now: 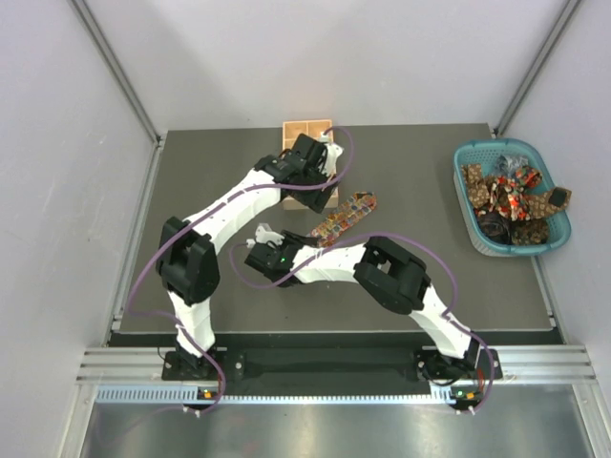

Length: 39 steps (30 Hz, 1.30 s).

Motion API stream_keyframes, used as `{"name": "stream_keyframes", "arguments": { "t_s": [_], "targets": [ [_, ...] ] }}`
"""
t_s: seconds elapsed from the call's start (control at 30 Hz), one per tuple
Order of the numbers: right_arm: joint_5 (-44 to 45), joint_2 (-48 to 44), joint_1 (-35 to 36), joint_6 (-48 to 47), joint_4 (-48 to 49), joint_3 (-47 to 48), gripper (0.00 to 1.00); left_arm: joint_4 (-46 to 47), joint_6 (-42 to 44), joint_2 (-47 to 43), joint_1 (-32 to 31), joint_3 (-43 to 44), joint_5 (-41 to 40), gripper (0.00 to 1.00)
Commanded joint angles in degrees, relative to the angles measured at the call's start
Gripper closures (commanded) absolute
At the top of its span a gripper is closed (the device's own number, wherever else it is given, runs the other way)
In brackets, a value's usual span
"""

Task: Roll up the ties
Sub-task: Roll the tie

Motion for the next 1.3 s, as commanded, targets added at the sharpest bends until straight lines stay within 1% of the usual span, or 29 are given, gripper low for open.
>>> {"name": "stream_keyframes", "arguments": {
  "t_s": [0.0,0.07,0.1,0.13,0.2,0.23,0.27,0.3,0.37,0.4,0.47,0.53,0.6,0.67,0.8,0.9,0.97,1.17,1.2,1.27],
  "targets": [
    [-6.41,-1.34,-1.55,1.54,-0.06,-2.42,0.70,5.75,-2.14,-3.73,0.87,-3.40,-0.77,0.27],
    [-7.03,-2.04,-1.55,1.36,0.73,-3.03,0.70,8.65,-2.41,-7.16,2.27,-6.22,-0.34,0.26],
    [-7.46,-3.00,-1.73,1.36,1.69,-3.73,0.70,10.05,-4.50,-8.56,2.89,-9.45,-0.16,0.26],
    [-7.99,-3.53,-1.90,1.45,2.22,-4.09,0.70,13.38,-5.22,-11.27,3.68,-11.23,0.19,0.26],
    [-8.70,-5.28,-2.17,1.28,3.37,-5.32,0.70,16.12,-7.41,-15.32,6.49,-16.31,1.59,0.25],
    [-9.05,-5.73,-2.43,1.10,4.50,-5.76,0.70,19.00,-8.38,-16.65,7.54,-17.91,2.30,0.23],
    [-9.57,-6.35,-2.52,1.01,5.04,-6.20,0.70,19.90,-9.61,-17.88,10.34,-19.32,2.65,0.22],
    [-10.36,-7.40,-2.69,0.84,5.56,-7.07,0.70,20.78,-12.23,-18.85,11.93,-21.59,7.27,0.22],
    [-12.21,-8.54,-3.04,0.31,7.67,-8.04,0.70,22.10,-14.45,-21.22,15.62,-23.45,10.02,0.20],
    [-13.09,-9.59,-3.13,0.31,8.29,-8.83,0.70,22.72,-15.76,-22.89,16.34,-25.37,10.65,0.14],
    [-15.55,-10.48,-4.10,0.31,9.60,-9.54,0.70,25.43,-17.34,-24.56,17.65,-27.58,10.74,0.09],
    [-17.83,-11.97,-4.71,-0.22,10.75,-10.77,0.70,26.59,-18.93,-26.06,18.71,-29.87,11.26,0.02],
    [-19.94,-13.37,-5.24,-0.66,12.33,-12.17,0.70,28.61,-21.91,-26.85,21.17,-31.97,12.75,0.01],
    [-22.67,-14.52,-5.68,-1.01,13.65,-13.14,0.70,29.75,-24.29,-28.08,23.53,-33.65,12.50,0.01],
    [-26.88,-16.63,-6.74,-1.36,15.67,-15.25,0.70,34.49,-31.32,-31.42,27.76,-39.79,12.23,0.01],
    [-30.22,-17.95,-7.61,-1.19,17.34,-16.74,0.70,34.68,-36.85,-31.95,31.45,-42.35,12.85,0.01],
    [-32.33,-18.65,-8.05,-0.92,18.31,-17.62,0.70,35.55,-37.92,-31.95,33.13,-44.10,15.29,0.01],
    [-40.15,-22.51,-11.65,1.36,22.18,-21.93,0.71,37.40,-37.40,-32.39,33.48,-46.84,16.71,0.01],
    [-43.12,-22.87,-12.96,2.06,22.53,-22.37,0.71,37.32,-37.05,-32.22,33.48,-46.93,17.85,0.01],
    [-45.95,-24.01,-14.29,2.68,24.19,-23.77,0.71,36.97,-36.61,-31.78,33.48,-47.02,17.95,0.01]
  ]
}}
